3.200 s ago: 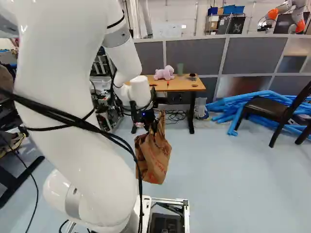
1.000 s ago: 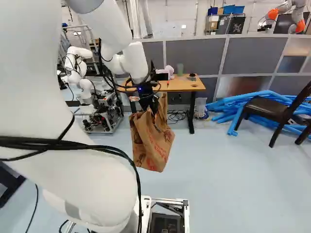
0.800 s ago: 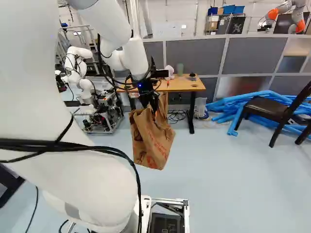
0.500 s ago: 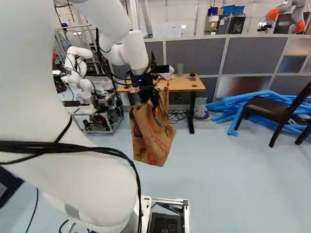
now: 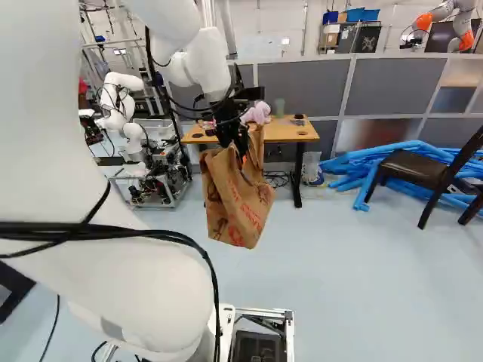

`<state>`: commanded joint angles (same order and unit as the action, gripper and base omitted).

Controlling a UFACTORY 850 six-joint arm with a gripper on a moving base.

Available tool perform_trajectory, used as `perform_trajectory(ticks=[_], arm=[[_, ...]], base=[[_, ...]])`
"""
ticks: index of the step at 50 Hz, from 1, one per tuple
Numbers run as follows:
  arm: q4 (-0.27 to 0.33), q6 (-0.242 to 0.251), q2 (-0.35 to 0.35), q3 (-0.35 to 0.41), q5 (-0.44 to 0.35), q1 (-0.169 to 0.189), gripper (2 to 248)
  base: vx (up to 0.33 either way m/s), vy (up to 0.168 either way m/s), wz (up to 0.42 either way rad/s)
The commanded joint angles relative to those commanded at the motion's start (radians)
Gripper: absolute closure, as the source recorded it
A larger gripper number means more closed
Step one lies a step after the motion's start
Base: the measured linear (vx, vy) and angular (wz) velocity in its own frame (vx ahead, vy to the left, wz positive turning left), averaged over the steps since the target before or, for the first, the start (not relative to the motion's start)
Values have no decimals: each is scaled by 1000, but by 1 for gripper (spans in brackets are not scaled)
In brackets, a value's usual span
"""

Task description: Pick up the bag on the ground and place it on the table

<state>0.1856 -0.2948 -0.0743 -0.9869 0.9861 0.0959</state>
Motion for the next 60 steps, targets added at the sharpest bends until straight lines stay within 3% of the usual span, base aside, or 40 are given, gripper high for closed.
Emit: perform_trajectory(ticks=[60], arm=[[0,0,23,-225,191,-10,229]], base=[[0,0,0]])
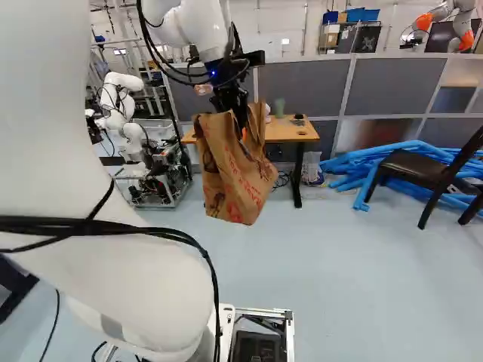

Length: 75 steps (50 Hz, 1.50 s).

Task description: Pick up the bag on the ground and place it on the table

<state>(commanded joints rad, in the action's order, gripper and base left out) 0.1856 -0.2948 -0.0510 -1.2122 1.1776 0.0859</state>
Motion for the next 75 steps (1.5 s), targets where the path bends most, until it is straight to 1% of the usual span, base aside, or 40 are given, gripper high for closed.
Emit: perform_trajectory(ticks=[42,49,75], arm=[[0,0,42,-172,59,-10,229],[0,0,52,-185,59,-11,229],[0,0,52,-185,59,-11,229]], base=[[0,0,0],[0,0,0],[41,10,44]])
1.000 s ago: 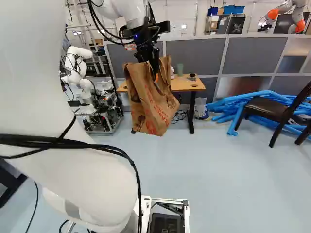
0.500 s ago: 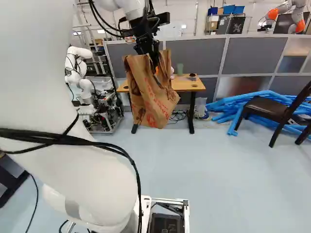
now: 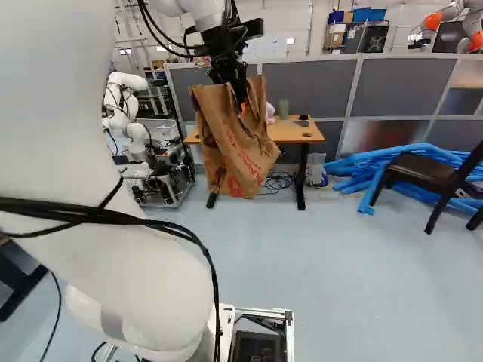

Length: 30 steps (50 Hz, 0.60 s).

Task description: Pick up the bag on the ground and place it on the table

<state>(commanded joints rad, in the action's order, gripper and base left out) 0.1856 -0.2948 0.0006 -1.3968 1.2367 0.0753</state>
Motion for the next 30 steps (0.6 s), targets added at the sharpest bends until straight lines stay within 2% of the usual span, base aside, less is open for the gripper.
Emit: perform_trajectory(ticks=[15,30], arm=[[0,0,0,0,0,0,229],[0,0,0,0,0,0,229]], base=[[58,-57,13],[68,-101,11]])
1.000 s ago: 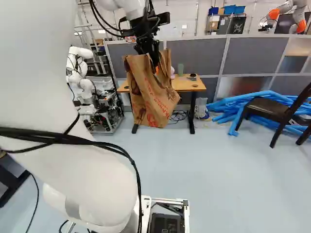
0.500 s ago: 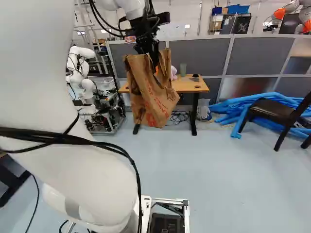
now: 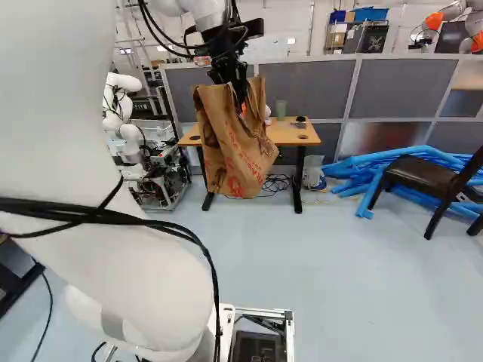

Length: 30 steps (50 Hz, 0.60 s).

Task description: Pick up the bag on the ground and place it on the table

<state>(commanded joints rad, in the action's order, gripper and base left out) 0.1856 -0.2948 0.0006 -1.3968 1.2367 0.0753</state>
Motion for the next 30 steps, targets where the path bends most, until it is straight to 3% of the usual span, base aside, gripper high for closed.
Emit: perform_trajectory(ticks=[30], arm=[[0,0,0,0,0,0,229]], base=[[117,-136,7]])
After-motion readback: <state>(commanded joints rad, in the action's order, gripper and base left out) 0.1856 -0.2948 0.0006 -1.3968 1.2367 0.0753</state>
